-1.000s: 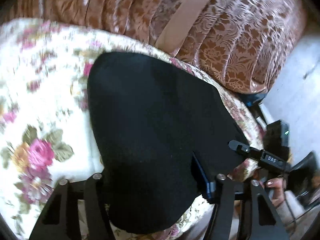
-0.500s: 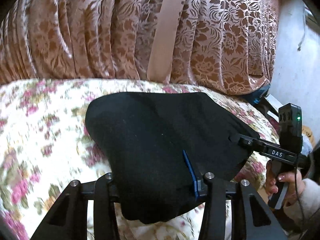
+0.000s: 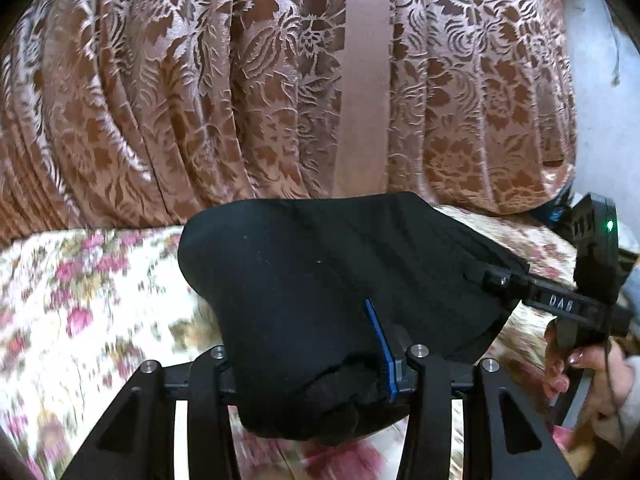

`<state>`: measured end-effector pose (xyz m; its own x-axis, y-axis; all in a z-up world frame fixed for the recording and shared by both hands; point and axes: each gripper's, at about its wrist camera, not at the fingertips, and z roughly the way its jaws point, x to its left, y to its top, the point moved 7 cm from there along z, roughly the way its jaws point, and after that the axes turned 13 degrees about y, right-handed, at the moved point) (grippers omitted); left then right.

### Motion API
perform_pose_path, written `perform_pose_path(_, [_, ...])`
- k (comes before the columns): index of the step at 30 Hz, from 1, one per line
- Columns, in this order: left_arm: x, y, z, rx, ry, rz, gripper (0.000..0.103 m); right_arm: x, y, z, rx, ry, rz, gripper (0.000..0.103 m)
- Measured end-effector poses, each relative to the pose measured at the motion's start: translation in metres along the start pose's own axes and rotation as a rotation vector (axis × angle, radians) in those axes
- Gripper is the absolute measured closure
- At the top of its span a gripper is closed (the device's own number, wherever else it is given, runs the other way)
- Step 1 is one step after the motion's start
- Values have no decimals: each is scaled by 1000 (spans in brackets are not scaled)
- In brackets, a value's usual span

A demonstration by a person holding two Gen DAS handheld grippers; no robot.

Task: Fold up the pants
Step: 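Lower the folded pants onto the quilt and open both grippers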

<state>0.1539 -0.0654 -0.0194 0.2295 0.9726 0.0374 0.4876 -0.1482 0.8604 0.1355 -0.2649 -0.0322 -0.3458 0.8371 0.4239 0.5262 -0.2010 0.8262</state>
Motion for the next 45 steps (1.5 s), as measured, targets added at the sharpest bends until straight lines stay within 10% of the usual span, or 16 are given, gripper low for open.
perform_pose_path(9, [24,12,113,61,68,37,55,-52,32,85,9,-87,34,51])
perform_pose_path(16, [34,-17,131,113,67,-6,23,-108,-3,97,48,-150,188,32])
perform_pose_path(22, [52,-25,121,154,108,-101,6,-118,-11,93,38,-141,256,21])
perform_pose_path(31, [39,-32,53,15,385,-30,0,-74,-26,47,-17,-232,173,21])
perform_pose_path(45, [24,-50,2,-39,454,-58,0,-9,-62,7,-42,-352,9,20])
